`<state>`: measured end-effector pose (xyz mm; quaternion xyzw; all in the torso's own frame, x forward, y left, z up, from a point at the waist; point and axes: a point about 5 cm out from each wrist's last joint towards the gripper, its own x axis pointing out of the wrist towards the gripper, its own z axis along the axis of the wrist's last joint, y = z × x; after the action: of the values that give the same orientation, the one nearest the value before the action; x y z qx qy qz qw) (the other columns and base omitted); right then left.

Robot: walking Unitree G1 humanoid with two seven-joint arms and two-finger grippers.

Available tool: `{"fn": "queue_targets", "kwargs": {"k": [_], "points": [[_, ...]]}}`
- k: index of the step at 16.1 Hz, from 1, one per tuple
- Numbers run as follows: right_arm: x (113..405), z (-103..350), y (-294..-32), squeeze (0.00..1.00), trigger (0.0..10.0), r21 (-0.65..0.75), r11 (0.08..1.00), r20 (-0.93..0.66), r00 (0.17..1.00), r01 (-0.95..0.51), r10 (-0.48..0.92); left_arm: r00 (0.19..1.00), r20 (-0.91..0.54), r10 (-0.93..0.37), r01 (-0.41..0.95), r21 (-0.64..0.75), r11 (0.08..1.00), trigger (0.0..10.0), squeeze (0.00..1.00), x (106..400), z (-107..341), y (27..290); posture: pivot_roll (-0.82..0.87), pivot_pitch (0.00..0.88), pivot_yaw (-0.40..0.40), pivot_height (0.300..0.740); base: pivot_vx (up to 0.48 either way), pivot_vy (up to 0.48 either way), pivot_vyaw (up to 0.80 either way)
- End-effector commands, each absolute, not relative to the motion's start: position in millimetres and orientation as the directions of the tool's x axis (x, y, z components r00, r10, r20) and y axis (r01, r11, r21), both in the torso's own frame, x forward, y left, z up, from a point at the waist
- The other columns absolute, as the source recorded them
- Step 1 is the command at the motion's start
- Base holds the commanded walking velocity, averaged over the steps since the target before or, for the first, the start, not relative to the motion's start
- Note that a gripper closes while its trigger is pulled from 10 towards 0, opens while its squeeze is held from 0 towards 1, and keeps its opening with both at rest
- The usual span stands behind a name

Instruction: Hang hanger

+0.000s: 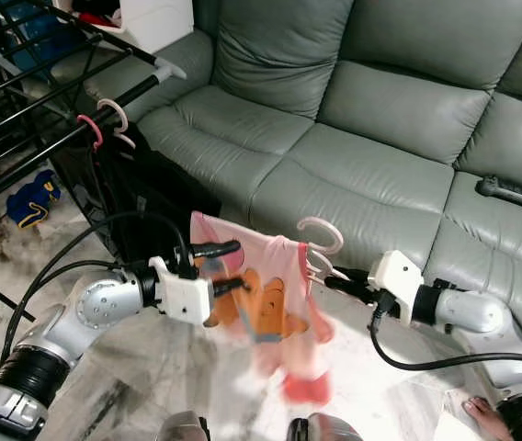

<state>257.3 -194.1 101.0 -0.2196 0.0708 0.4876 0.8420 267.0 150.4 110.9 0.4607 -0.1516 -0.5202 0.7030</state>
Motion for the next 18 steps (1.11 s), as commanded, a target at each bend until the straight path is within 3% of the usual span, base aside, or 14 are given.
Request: {"fn": "queue_targets", "kwargs": {"k": [1,2,8,9,11,18], "points": [[258,110,-188,0.00,10.0,-0.298,0.362,-0.337,0.452,-0.883,0.826,0.374,-0.326,-0.868,0.600,0.799,-0.042,10.0,0.17,265,106,154,-0.03,0.058,0.008,0.740,0.000,0.000,0.00],[256,110,-187,0.00,10.0,-0.280,0.345,-0.347,0.430,-0.896,0.834,0.373,-0.342,-0.862,0.605,0.795,-0.054,10.0,0.00,266,104,155,-0.03,0.058,0.008,0.740,0.000,0.000,0.00],[249,109,-179,0.00,10.0,-0.225,0.167,-0.429,0.251,-0.960,0.868,0.362,-0.450,-0.816,0.633,0.761,-0.139,10.0,0.00,285,100,163,-0.04,0.047,0.002,0.740,0.000,0.000,0.00],[250,110,-179,0.00,10.0,-0.244,0.154,-0.434,0.250,-0.957,0.866,0.339,-0.489,-0.804,0.665,0.729,-0.164,4.0,0.00,285,96,166,-0.04,0.047,0.002,0.740,0.000,0.000,0.00],[253,112,-178,0.00,10.0,-0.274,0.155,-0.430,0.265,-0.949,0.863,0.311,-0.546,-0.778,0.700,0.685,-0.201,0.0,0.00,283,89,171,-0.04,0.048,0.000,0.740,0.000,0.000,0.00],[254,108,-177,0.00,10.0,-0.308,0.119,-0.459,0.257,-0.944,0.851,0.306,-0.589,-0.748,0.737,0.644,-0.205,0.0,0.00,296,92,175,-0.04,0.048,0.000,0.740,0.000,0.000,0.00]]}}
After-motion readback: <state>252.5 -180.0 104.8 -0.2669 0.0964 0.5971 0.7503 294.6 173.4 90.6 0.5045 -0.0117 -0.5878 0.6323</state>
